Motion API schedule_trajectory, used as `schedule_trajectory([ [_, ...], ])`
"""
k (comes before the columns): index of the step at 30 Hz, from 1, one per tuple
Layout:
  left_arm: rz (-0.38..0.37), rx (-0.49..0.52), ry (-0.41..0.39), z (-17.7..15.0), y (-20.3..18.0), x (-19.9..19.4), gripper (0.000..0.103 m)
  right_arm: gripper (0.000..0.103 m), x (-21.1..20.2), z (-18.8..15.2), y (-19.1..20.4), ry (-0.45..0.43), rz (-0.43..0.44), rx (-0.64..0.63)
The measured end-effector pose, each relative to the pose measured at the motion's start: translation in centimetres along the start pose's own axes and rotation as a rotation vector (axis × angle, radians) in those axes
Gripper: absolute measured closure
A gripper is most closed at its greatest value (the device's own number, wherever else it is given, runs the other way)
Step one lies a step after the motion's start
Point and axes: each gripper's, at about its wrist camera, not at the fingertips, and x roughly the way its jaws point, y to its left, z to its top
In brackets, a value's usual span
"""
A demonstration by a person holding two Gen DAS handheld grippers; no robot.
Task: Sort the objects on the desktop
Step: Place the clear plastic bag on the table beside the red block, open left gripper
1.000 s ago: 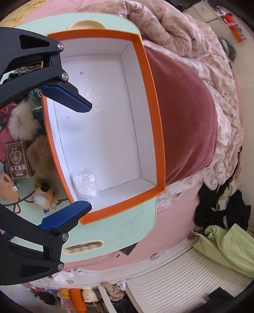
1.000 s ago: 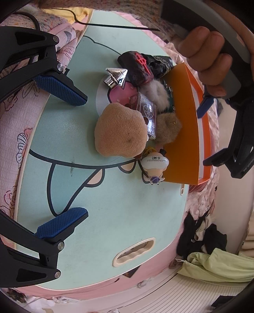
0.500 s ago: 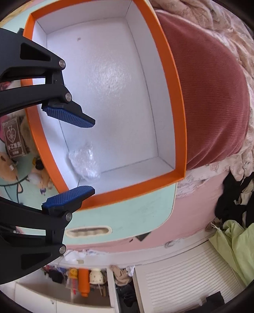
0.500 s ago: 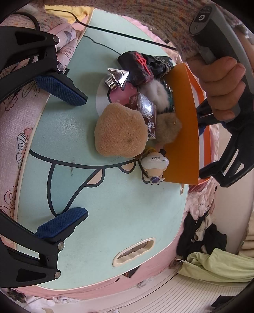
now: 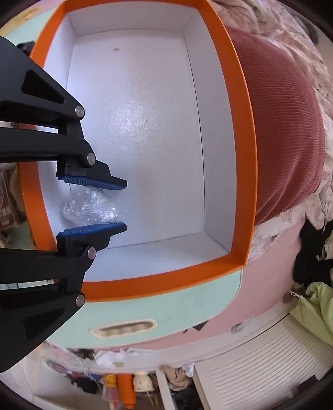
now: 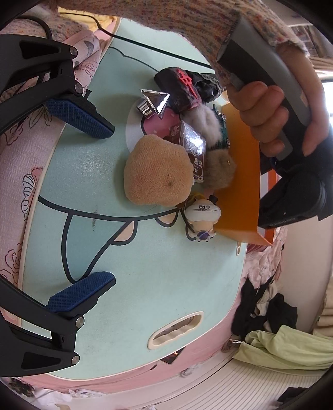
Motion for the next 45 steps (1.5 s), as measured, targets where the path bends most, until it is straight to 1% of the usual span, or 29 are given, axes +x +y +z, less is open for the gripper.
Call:
schedule_trajectory([
  [2, 0.004, 0.006, -0.015, -0.3, 0.3, -0.3, 0.077, 0.0, 0.0, 0.0, 0.0, 0.0, 0.0, 0.0],
  [4, -0.033, 0.0, -0.03, -0.5, 0.8, -1.0, 0.077, 0.0, 0.0, 0.0, 0.0, 0.0, 0.0, 0.0],
  [6, -0.079, -0.011, -0.068, -0.5, 1.4, -3.1, 0.077, 0.0, 0.0, 0.0, 0.0, 0.0, 0.0, 0.0],
  [9, -0.132, -0.002, -0.143, -1.7, 2.2, -6.7, 0.077, 0.0, 0.0, 0.0, 0.0, 0.0, 0.0, 0.0],
  [11, -0.172, 0.019, -0.188, -3.0, 2.7, -9.4, 0.077, 0.0, 0.0, 0.0, 0.0, 0.0, 0.0, 0.0],
  [13, -0.207, 0.047, -0.229, -5.2, 3.3, -12.0, 0.077, 0.0, 0.0, 0.0, 0.0, 0.0, 0.0, 0.0],
  [15, -0.224, 0.073, -0.249, -7.2, 3.4, -13.2, 0.077, 0.0, 0.0, 0.0, 0.0, 0.0, 0.0, 0.0],
  [18, -0.222, 0.108, -0.244, -9.6, 3.3, -12.9, 0.077, 0.0, 0.0, 0.0, 0.1, 0.001, -0.001, 0.0],
  [23, -0.179, 0.091, -0.202, -12.2, 4.2, -9.5, 0.076, 0.0, 0.0, 0.0, 0.2, 0.0, -0.001, 0.0],
  [26, -0.156, 0.114, -0.174, -13.9, 4.3, -7.8, 0.076, 0.0, 0.0, 0.0, 0.2, 0.0, -0.001, 0.0],
  [28, -0.12, 0.115, -0.189, -14.9, 4.4, -7.2, 0.076, 0.0, 0.0, 0.0, 0.2, 0.001, -0.001, 0.0],
  [30, -0.12, 0.117, -0.236, -15.3, 4.5, -7.3, 0.073, 0.0, 0.0, 0.0, 0.1, 0.0, 0.0, 0.0],
  [31, -0.127, 0.116, -0.248, -15.4, 4.6, -7.2, 0.07, 0.0, 0.0, 0.0, 0.2, 0.0, 0.0, 0.0],
  [32, -0.142, 0.114, -0.259, -15.5, 4.7, -7.4, 0.063, 0.0, 0.0, 0.0, 0.2, 0.0, 0.0, 0.0],
  [34, -0.176, 0.112, -0.299, -15.7, 4.8, -8.0, 0.055, 0.0, 0.0, 0.0, 0.2, -0.001, 0.001, 0.001],
  [35, -0.189, 0.109, -0.331, -15.8, 4.9, -8.6, 0.048, 0.0, 0.0, 0.0, 0.3, -0.002, 0.002, 0.001],
  [36, -0.195, 0.101, -0.367, -15.9, 5.1, -9.3, 0.044, 0.0, 0.0, 0.0, 0.3, -0.002, 0.002, 0.001],
  [38, -0.187, 0.072, -0.456, -16.0, 5.9, -10.8, 0.032, 0.0, 0.0, 0.0, 0.2, -0.002, 0.002, 0.001],
  [40, -0.147, 0.025, -0.519, -15.7, 7.3, -12.1, 0.026, 0.0, 0.0, -0.1, 0.2, -0.002, 0.006, -0.005],
  [42, -0.088, -0.029, -0.55, -14.8, 9.1, -12.9, 0.026, 0.0, 0.0, -0.1, 0.2, -0.002, 0.006, -0.006],
  [45, 0.0, -0.112, -0.584, -12.3, 12.4, -13.5, 0.026, 0.0, 0.0, -0.1, 0.2, -0.002, 0.006, -0.006],
])
